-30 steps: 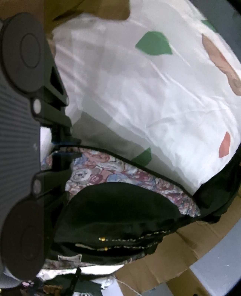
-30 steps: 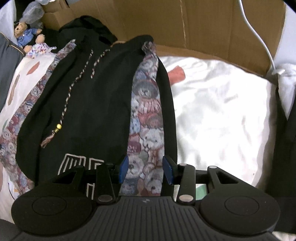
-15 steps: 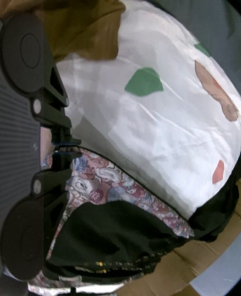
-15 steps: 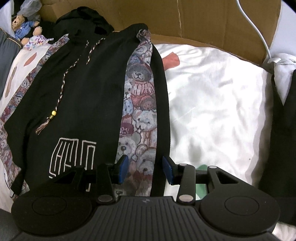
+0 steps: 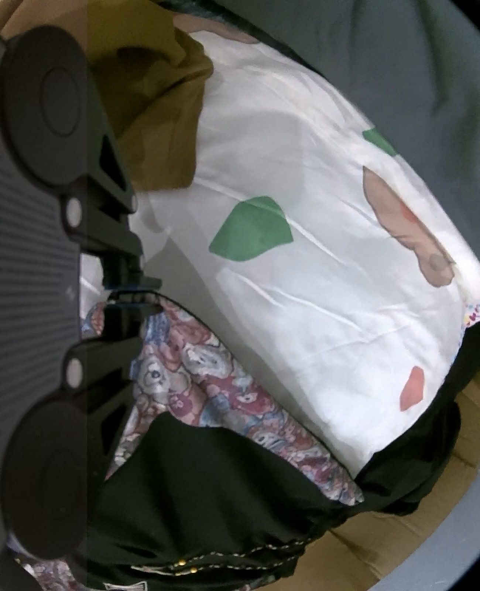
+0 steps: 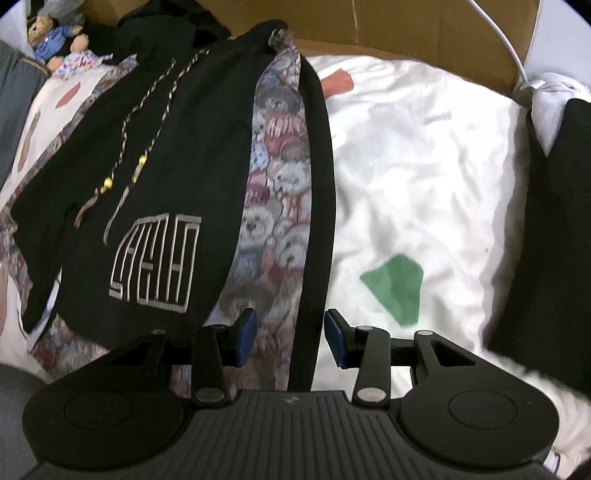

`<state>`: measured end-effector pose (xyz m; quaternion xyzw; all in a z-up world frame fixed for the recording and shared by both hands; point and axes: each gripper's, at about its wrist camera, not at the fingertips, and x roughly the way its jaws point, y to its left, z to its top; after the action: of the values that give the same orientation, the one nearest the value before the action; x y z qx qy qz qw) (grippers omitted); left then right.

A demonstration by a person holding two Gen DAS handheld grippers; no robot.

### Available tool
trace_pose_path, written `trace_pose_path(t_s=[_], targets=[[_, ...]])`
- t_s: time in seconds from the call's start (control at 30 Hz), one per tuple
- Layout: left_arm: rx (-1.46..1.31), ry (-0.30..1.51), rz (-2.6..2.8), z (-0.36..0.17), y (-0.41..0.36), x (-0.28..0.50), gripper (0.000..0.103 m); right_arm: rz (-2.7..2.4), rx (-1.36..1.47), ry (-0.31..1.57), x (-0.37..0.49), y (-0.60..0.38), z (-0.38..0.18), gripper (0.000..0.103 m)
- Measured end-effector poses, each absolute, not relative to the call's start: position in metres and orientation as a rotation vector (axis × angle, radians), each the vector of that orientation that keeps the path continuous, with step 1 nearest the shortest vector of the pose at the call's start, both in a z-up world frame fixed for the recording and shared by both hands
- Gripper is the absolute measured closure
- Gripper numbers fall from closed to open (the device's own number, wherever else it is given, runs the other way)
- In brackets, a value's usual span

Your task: Fold clothes

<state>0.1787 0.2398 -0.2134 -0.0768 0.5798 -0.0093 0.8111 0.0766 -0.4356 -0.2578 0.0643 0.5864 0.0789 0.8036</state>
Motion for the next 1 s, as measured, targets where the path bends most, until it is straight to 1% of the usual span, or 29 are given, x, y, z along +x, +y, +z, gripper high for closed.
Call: trace_pose_path(t_s=[0.07, 0.13, 0.17, 0.27, 0.33, 0.47, 0.5, 0.53, 0.6, 0.67, 0.73, 1.0], targets=[[-0.169, 1.235, -0.017, -0.213, 0.235, 0.178, 0.094, 0.172, 0.129, 1.27, 0.072, -0.436, -0.259, 0.058], [-0.172, 1.236, -0.021, -0.212, 0.23, 0.176, 0.087, 0.163, 0.125, 1.291, 0.065, -0.437, -0.261, 0.058], [-0.172, 1.237, -0.02, -0.213, 0.229, 0.174, 0.087, 0.16, 0.128, 1.302, 0.062, -0.438, -0.263, 0.058], [-0.18, 1.236, -0.008, -0.215, 0.228, 0.167, 0.081, 0.172, 0.143, 1.332, 0.052, -0.439, -0.264, 0.058], [-0.2, 1.236, 0.007, -0.218, 0.229, 0.162, 0.073, 0.182, 0.148, 1.346, 0.045, -0.436, -0.264, 0.058], [-0.208, 1.234, 0.017, -0.224, 0.228, 0.16, 0.065, 0.193, 0.171, 1.378, 0.033, -0.438, -0.268, 0.06], [-0.207, 1.235, 0.018, -0.226, 0.228, 0.159, 0.063, 0.206, 0.185, 1.392, 0.03, -0.439, -0.27, 0.066], [-0.204, 1.236, 0.017, -0.226, 0.228, 0.16, 0.063, 0.225, 0.197, 1.403, 0.028, -0.438, -0.273, 0.085], [-0.196, 1.237, 0.014, -0.226, 0.227, 0.163, 0.063, 0.255, 0.212, 1.421, 0.024, -0.437, -0.276, 0.097], [-0.192, 1.237, 0.012, -0.224, 0.227, 0.165, 0.062, 0.271, 0.219, 1.431, 0.022, -0.441, -0.276, 0.1], [-0.189, 1.233, 0.011, -0.221, 0.228, 0.168, 0.059, 0.278, 0.218, 1.434, 0.019, -0.448, -0.272, 0.1], [-0.227, 1.222, 0.01, -0.222, 0.225, 0.16, 0.057, 0.204, 0.19, 1.45, 0.008, -0.479, -0.258, 0.101]])
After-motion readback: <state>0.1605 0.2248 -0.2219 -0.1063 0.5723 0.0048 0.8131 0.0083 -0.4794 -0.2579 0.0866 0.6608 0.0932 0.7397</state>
